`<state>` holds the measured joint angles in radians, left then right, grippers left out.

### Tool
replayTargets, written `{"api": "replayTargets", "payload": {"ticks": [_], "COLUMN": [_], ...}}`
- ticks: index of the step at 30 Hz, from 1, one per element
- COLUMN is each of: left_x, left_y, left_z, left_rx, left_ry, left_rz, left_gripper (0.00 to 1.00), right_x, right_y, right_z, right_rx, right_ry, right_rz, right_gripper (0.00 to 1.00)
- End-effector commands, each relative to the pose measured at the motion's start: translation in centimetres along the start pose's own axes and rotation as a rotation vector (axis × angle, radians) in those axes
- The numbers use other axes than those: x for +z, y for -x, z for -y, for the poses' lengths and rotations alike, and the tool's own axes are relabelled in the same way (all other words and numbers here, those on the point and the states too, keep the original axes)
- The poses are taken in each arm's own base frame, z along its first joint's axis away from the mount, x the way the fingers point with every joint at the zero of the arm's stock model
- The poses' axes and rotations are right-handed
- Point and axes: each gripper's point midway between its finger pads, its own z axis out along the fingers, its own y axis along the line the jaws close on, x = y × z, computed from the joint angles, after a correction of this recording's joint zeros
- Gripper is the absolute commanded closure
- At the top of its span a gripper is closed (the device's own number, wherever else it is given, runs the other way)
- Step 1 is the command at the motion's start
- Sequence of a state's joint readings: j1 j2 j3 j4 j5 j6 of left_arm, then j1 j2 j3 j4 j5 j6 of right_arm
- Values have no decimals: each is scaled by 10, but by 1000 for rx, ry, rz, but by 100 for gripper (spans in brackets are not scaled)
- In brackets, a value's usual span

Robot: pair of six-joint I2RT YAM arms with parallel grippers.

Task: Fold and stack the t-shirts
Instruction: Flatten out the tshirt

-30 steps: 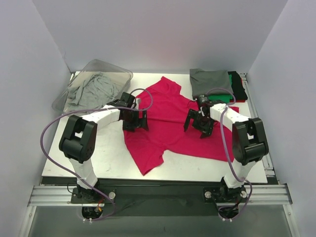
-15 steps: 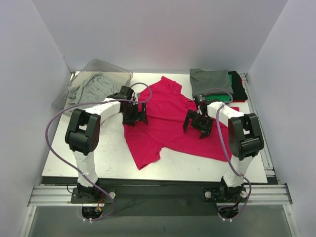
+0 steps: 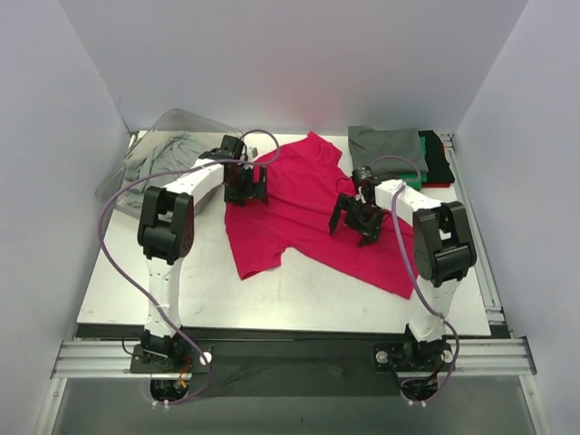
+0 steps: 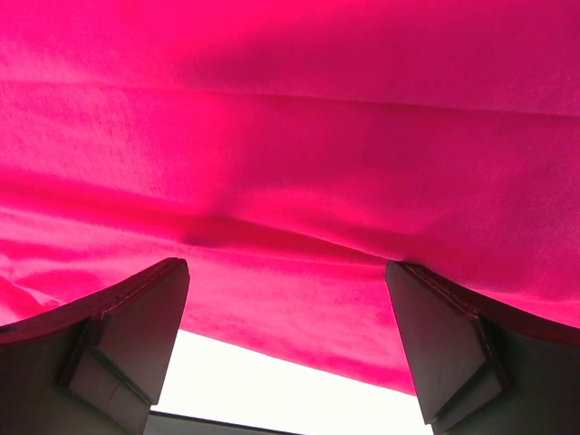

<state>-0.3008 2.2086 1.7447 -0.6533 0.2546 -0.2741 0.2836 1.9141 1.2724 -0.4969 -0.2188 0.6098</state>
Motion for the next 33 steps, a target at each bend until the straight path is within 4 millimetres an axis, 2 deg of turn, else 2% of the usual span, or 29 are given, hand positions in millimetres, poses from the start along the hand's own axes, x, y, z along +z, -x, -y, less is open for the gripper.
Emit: {"api": "replayTargets", "payload": {"ticks": [1, 3, 5, 6, 8, 9, 11, 12, 13, 14, 15, 16, 17, 18, 21, 24, 27, 28, 33], "left_x": [6, 0, -16, -35, -53, -78, -88, -111, -114, -108, -121, -122, -112, -123, -124, -123, -119, -115, -107], "left_y": [7, 12, 22, 31, 31, 36, 19, 17, 7, -21, -34, -47, -80, -87, -131, -161, -171, -181, -180], "left_z": [-8, 3, 15, 24, 27, 36, 31, 40, 36, 26, 31, 27, 13, 14, -8, -19, -14, -13, -6], "left_rx": [82, 123, 166, 186, 204, 212, 198, 196, 182, 140, 135, 112, 57, 43, -33, -92, -127, -137, -168], "left_ry": [14, -4, -16, -20, 7, 1, 33, 31, 61, 81, 79, 92, 125, 127, 191, 201, 144, 124, 66], "left_rz": [-9, 10, 49, 91, 121, 171, 168, 211, 213, 161, 179, 174, 116, 141, 111, 87, 92, 68, 98], "left_gripper": [3, 3, 3, 3, 3, 3, 3, 3, 3, 3, 3, 3, 4, 6, 10, 16, 17, 17, 21], "right_x": [0, -2, -5, -6, -10, -12, -17, -20, -21, -22, -25, -25, -26, -27, -28, -28, -24, -23, -23], "right_y": [1, 3, 7, 7, 12, 13, 16, 17, 17, 17, 17, 16, 16, 15, 12, 10, 4, 3, 1], "right_z": [-3, -6, -11, -13, -15, -17, -20, -21, -21, -20, -21, -21, -20, -20, -19, -16, -12, -11, -10], "right_rx": [6, -4, -24, -34, -51, -58, -66, -73, -76, -77, -81, -81, -83, -84, -93, -93, -92, -92, -87], "right_ry": [-15, -4, 10, 12, 20, 24, 33, 35, 35, 33, 37, 38, 38, 42, 44, 38, 28, 27, 25], "right_rz": [-14, -15, -8, -7, 2, 6, 15, 23, 25, 25, 29, 30, 30, 30, 25, 22, 6, 2, -1], "right_gripper": [3, 3, 3, 3, 3, 3, 3, 3, 3, 3, 3, 3, 3, 3, 3, 3, 3, 3, 3]}}
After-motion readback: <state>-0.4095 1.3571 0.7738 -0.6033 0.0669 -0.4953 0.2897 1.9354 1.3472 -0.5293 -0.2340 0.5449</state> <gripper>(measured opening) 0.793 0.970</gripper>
